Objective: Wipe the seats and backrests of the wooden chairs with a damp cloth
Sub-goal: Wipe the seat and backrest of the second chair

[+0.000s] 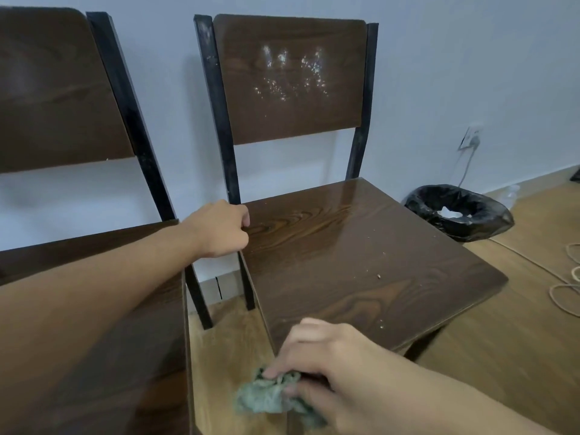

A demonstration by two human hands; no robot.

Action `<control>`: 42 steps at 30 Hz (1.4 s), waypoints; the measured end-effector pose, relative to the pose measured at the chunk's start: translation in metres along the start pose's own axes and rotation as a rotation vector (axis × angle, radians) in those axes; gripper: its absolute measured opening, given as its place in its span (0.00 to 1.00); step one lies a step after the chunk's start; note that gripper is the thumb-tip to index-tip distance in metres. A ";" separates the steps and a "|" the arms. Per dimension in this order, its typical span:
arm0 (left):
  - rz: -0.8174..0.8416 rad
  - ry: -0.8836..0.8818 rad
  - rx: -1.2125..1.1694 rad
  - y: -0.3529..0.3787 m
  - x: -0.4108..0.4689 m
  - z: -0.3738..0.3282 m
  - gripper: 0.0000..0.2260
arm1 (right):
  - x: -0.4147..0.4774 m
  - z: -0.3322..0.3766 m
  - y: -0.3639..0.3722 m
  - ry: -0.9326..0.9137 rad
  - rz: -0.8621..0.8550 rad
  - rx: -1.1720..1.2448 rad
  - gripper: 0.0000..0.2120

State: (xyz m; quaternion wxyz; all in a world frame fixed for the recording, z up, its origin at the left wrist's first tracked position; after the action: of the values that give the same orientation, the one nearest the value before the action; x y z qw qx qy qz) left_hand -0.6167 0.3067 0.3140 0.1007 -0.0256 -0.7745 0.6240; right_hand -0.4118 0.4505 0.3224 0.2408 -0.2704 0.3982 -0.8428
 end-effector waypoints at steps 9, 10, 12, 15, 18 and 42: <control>0.011 0.025 0.048 -0.001 -0.003 -0.005 0.20 | 0.038 -0.110 -0.039 0.165 -0.188 -0.381 0.14; 0.011 0.026 0.046 -0.001 -0.003 -0.006 0.19 | 0.028 -0.125 -0.053 0.207 -0.210 -0.438 0.15; 0.006 0.021 0.041 0.000 -0.002 -0.005 0.19 | -0.001 -0.166 -0.092 0.358 -0.278 -0.532 0.15; -0.010 0.023 0.027 0.001 0.000 -0.004 0.18 | -0.058 -0.237 -0.163 0.652 -0.361 -0.670 0.14; -0.023 0.024 0.015 0.001 0.001 -0.004 0.17 | -0.094 -0.272 -0.216 0.859 -0.458 -0.690 0.11; -0.054 0.014 0.050 0.001 0.004 0.000 0.15 | 0.046 -0.243 -0.130 0.531 -0.445 -0.239 0.13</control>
State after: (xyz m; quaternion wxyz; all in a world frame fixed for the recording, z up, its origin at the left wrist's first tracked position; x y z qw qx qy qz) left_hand -0.6204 0.3078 0.3139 0.1237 -0.0065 -0.7584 0.6399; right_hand -0.6283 0.6272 0.3083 -0.0934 -0.1484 0.4738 -0.8630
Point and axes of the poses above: each hand's wrist, its own x-axis towards the middle knuckle, its own y-axis out of the palm, z = x × y, the point moved 9 cm from there along x, towards the middle knuckle, and after that the axes turned 13 degrees about -z, right-handed, at the moved point
